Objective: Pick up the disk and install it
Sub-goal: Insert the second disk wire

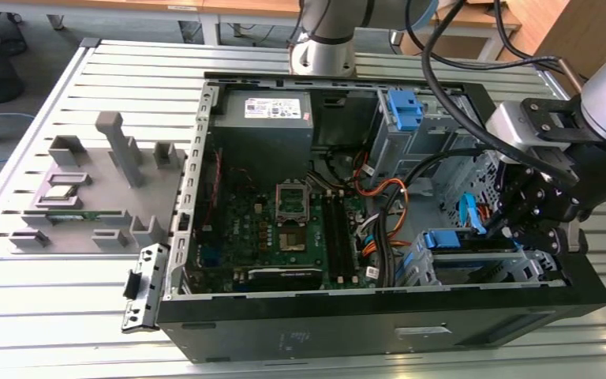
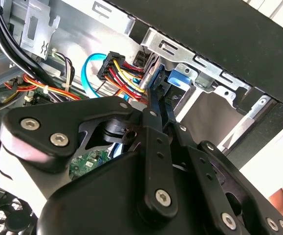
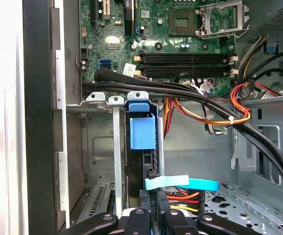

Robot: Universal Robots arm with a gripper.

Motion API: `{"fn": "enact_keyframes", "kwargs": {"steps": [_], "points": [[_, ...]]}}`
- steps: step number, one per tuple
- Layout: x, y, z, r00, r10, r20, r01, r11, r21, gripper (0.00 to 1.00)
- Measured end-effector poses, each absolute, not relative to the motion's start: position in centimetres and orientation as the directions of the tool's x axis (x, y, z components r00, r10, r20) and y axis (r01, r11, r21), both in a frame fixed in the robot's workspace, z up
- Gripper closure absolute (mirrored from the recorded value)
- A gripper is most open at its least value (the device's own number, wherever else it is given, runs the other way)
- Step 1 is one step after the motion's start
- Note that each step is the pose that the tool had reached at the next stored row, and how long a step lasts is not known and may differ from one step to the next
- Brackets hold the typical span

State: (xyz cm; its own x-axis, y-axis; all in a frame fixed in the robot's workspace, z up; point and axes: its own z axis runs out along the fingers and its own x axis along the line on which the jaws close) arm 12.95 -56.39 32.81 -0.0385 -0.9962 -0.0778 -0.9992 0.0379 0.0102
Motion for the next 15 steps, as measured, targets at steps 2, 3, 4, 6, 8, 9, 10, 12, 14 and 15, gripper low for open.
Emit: {"fn": "enact_keyframes", "kwargs": {"steps": [2,3,4,6,8,9,10,12,14,15], "points": [[12.96,-56.39,32.79,-0.039,-0.996,-0.078,-0.999,0.038,0.01,0.82],[12.96,-56.39,32.79,-0.038,-0.996,-0.078,-0.999,0.038,0.01,0.82],[12.96,-56.39,32.78,-0.038,-0.996,-0.078,-0.999,0.038,0.01,0.82],[12.96,-56.39,32.78,-0.039,-0.996,-0.078,-0.999,0.038,0.01,0.82],[12.96,-56.39,32.75,-0.039,-0.996,-0.078,-0.999,0.038,0.01,0.82],[12.96,-56.39,32.74,-0.038,-0.996,-0.078,-0.999,0.038,0.01,0.82],[12.96,-56.39,32.74,-0.039,-0.996,-0.078,-0.999,0.038,0.01,0.82],[12.96,-56.4,32.73,-0.039,-0.996,-0.078,-0.999,0.038,0.01,0.82],[12.96,-56.39,32.73,-0.039,-0.996,-0.078,-0.999,0.038,0.01,0.82],[12.96,-56.39,32.73,-0.039,-0.996,-0.078,-0.999,0.038,0.01,0.82]]}}
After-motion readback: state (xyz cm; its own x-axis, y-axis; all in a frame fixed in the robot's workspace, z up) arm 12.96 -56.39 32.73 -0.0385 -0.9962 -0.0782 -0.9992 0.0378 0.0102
